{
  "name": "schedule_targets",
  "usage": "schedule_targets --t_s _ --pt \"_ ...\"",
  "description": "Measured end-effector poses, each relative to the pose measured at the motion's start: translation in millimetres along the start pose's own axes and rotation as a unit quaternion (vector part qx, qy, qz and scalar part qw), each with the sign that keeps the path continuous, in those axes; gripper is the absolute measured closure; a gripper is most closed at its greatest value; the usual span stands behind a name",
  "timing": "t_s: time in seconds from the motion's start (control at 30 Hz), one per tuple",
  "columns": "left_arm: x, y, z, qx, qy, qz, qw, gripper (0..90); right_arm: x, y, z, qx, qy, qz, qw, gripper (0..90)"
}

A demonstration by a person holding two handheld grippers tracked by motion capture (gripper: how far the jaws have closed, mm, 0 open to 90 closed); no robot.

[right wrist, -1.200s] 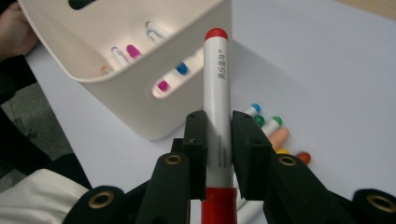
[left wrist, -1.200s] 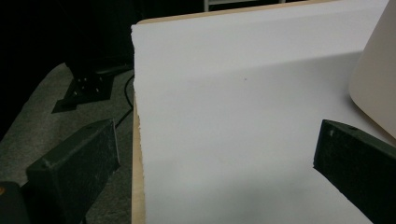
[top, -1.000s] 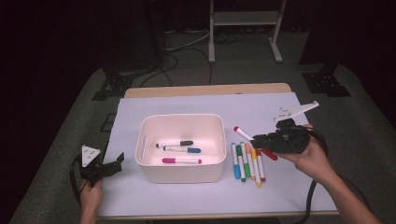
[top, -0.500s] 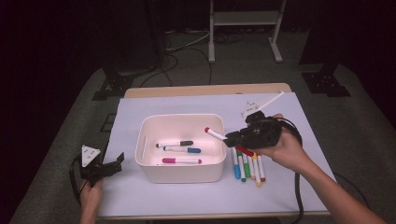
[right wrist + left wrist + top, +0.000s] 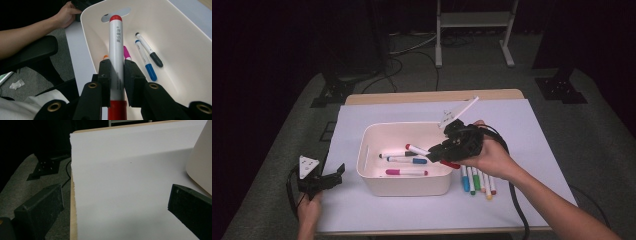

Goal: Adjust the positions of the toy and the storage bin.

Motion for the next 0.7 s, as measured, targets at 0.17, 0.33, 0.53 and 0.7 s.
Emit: schedule_targets --t_s 0.17,0.33,0.53,0.7 --pt "0.1 -0.2 -0.2 0.000 -0.002 0.000 1.0000 0.0 -14.4 -3.3 10.6 0.013 -0.015 0.010 0.9998 75.8" --pt "0.1 0.0 -0.1 0.000 -0.001 0.000 1.0000 0.0 -24.6 -5.7 17.8 0.022 -0.021 0.018 0.9994 75.7" --pt "0.1 0.1 0.0 0.000 0.000 0.000 1.0000 0.0 -37.5 -8.8 27.5 0.028 -0.035 0.024 0.9987 75.7" --pt "-0.1 0.0 0.0 -0.002 -0.002 -0.001 1.0000 0.0 -47.5 -7.6 32.3 0.032 -0.042 0.027 0.9982 75.7"
Point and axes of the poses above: each handheld gripper's, and its own axes: x roughly backward along the jaws, z roughly out of its top, y roughly to its right, the point moved 6 cm from there along -x, roughly forward along the jaws, and after that the axes turned 12 degrees about -y, right-handed, at the moved point
